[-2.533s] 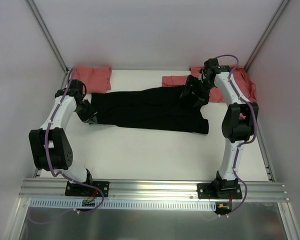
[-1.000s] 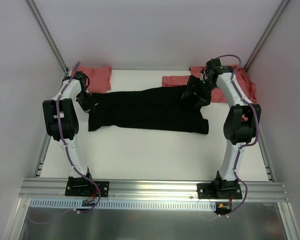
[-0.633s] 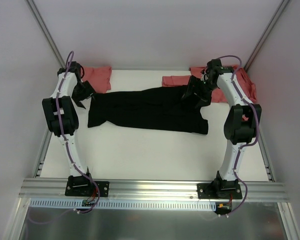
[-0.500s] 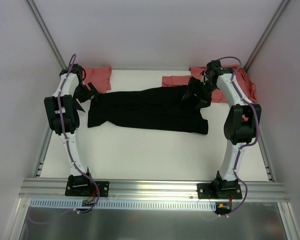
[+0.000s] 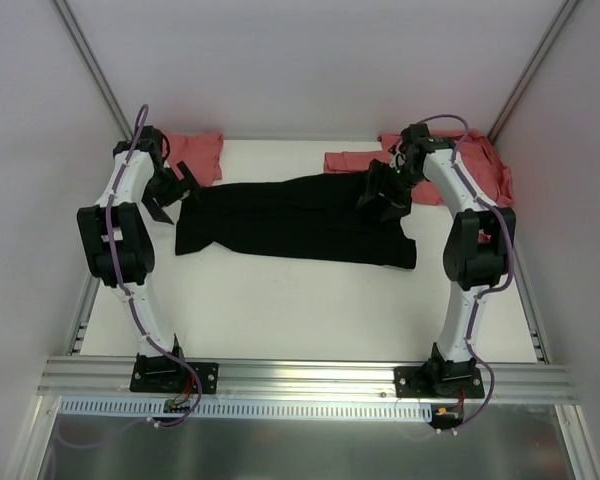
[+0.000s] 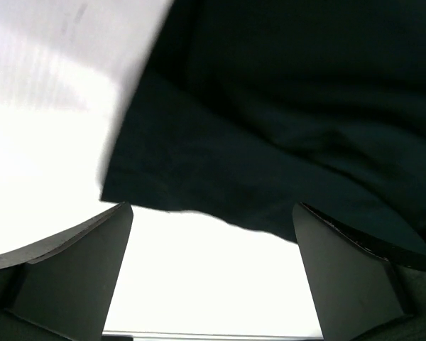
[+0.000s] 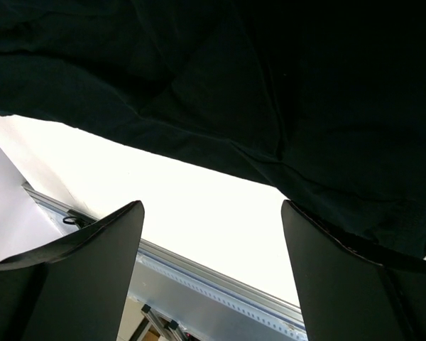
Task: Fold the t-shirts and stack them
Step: Fold the other side of the tshirt into a rectangle
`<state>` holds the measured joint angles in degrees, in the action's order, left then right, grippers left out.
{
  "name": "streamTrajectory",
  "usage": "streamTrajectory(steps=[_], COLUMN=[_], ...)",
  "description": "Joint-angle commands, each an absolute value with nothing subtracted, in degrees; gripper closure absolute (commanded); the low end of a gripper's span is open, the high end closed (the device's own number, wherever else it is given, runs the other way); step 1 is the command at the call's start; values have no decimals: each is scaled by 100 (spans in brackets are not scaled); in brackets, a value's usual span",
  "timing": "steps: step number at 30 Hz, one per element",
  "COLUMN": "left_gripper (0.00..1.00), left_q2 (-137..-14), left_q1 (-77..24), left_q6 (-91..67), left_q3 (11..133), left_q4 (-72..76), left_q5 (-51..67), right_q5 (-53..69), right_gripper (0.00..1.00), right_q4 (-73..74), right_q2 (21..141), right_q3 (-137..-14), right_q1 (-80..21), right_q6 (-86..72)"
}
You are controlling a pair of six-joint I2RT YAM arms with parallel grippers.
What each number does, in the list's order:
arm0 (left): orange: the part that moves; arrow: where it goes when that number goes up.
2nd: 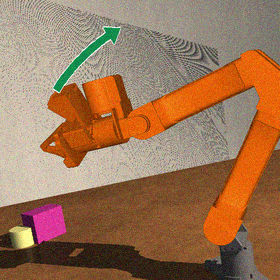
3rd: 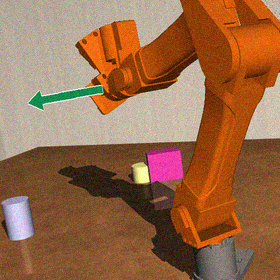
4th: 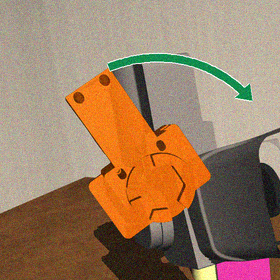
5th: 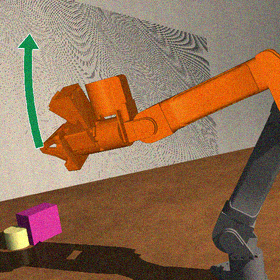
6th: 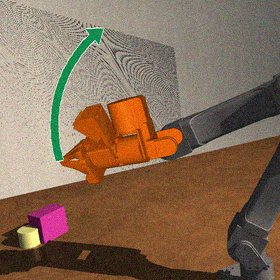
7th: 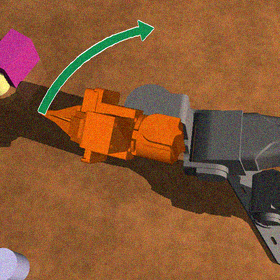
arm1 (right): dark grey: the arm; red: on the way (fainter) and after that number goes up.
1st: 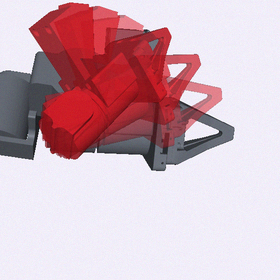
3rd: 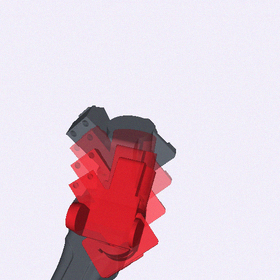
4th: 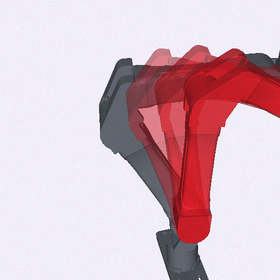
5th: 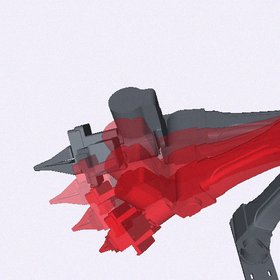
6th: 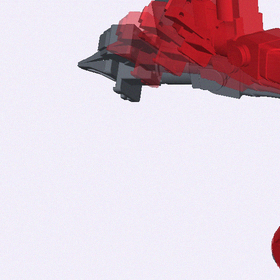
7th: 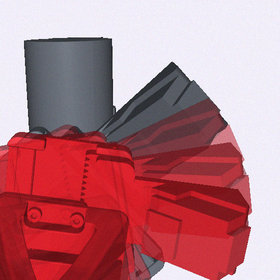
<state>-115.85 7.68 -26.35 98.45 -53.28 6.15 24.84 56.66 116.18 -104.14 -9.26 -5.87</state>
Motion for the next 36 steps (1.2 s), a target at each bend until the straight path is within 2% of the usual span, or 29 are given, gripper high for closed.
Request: streamTrajectory(steps=[1,13,16,17,18,19,20,22,23,24,26,32,36], left_gripper=[1,1,1,1,1,1,1,1,1,1,1,1,1], left_q2=[-10733,-9985,-9984,-9993,-9993,-9984,-9976,-9976,-9976,-9984,-10002,-10037,-10037], left_q1=[511,167,167,158,158,167,167,158,158,158,158,158,167], left_q6=[-2488,-2443,-2382,-2364,-2321,-2303,-2268,-2250,-2250,-2250,-2259,-2268,-2294], left_q3=[9800,9879,9966,9984,10002,10045,10046,10046,10046,10037,10020,10011,9923], left_q4=[-5361,-5607,-5695,-5739,-5765,-5792,-5792,-5810,-5810,-5810,-5809,-5748,-5695], left_q5=[922,1107,1107,1090,1064,1046,1028,1011,1019,1028,1046,1099,1178], right_q5=[2479,2373,2373,2399,2408,2408,2400,2399,2391,2391,2364,2347,2355], right_gripper=[18,18,21,26,40,48,65,77,89,94,99,99,100], right_q4=[5564,5124,5054,5054,5054,5054,5054,5045,5054,5054,5062,5194,5352], right_q2=[11777,12164,12260,12322,12348,12366,12392,12410,12410,12410,12410,12366,12445], right_q3=[-10310,-9896,-9949,-10001,-10028,-10046,-10089,-10125,-10142,-10177,-10204,-10537,-11239], right_q1=[-1081,-1125,-1134,-1134,-1134,-1142,-1160,-1160,-1178,-1178,-1195,-1230,-1230], right_q6=[-518,-580,-633,-642,-650,-676,-694,-721,-747,-756,-773,-800,-905])
